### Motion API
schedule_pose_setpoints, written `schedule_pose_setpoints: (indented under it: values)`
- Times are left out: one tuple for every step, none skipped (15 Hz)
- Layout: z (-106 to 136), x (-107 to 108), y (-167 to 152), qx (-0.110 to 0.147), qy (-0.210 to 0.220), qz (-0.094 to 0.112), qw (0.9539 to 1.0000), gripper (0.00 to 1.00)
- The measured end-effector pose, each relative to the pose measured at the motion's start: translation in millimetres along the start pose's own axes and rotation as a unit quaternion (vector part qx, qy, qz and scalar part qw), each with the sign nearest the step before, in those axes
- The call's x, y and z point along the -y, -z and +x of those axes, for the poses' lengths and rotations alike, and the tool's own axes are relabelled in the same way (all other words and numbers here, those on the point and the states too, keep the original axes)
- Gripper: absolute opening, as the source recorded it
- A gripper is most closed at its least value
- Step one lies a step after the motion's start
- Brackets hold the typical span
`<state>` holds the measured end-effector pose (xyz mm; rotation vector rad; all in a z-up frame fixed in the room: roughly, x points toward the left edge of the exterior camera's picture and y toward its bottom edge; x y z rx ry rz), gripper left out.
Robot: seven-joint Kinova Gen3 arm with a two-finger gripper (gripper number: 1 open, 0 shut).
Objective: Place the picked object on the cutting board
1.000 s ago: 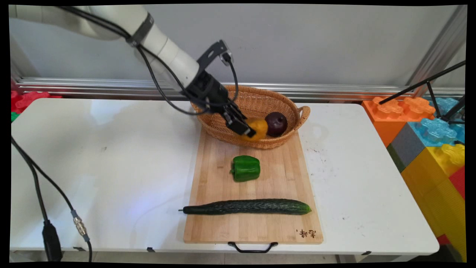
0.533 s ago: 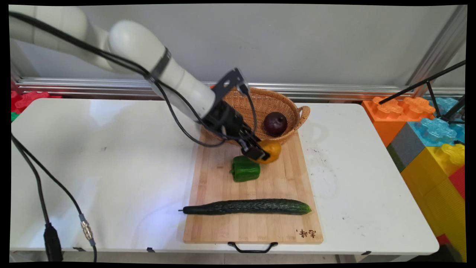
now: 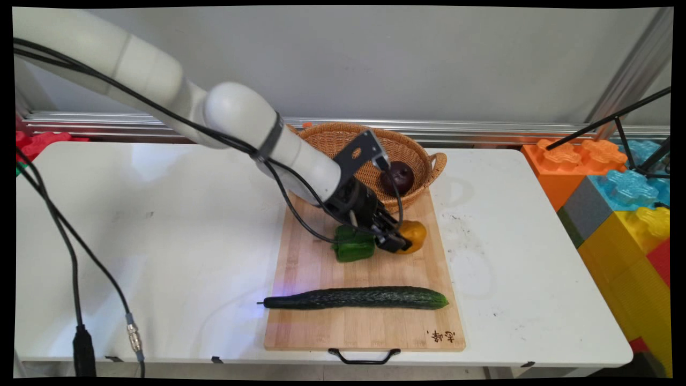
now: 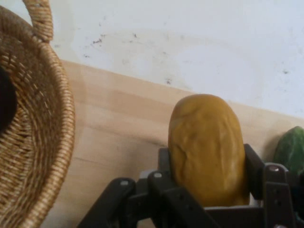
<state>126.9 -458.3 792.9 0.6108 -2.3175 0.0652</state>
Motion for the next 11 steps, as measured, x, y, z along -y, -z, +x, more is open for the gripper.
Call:
schedule_pose_setpoints:
  values:
    - [-1,-2,-7,0.002,-0.003,0.002,1.0,0.0]
    - [-2,-3,-13,0.004,-0.005,0.004,1.0,0.0]
    - [-3,-4,-17,0.005,-0.007,0.006,0.9999,0.0]
    - [-4,-6,-23,0.007,-0.011,0.008,0.9999,0.0]
    - [-5,-7,-29,0.008,-0.014,0.01,0.9998,0.0]
    - [-5,-8,-33,0.01,-0.017,0.011,0.9997,0.0]
    - [-5,-9,-35,0.01,-0.02,0.013,0.9997,0.0]
    - [-4,-10,-39,0.011,-0.024,0.015,0.9995,1.0]
    - [-3,-12,-42,0.012,-0.028,0.017,0.9994,1.0]
    - [-2,-12,-44,0.012,-0.031,0.018,0.9993,1.0]
    - [-1,-14,-46,0.013,-0.034,0.02,0.9991,1.0]
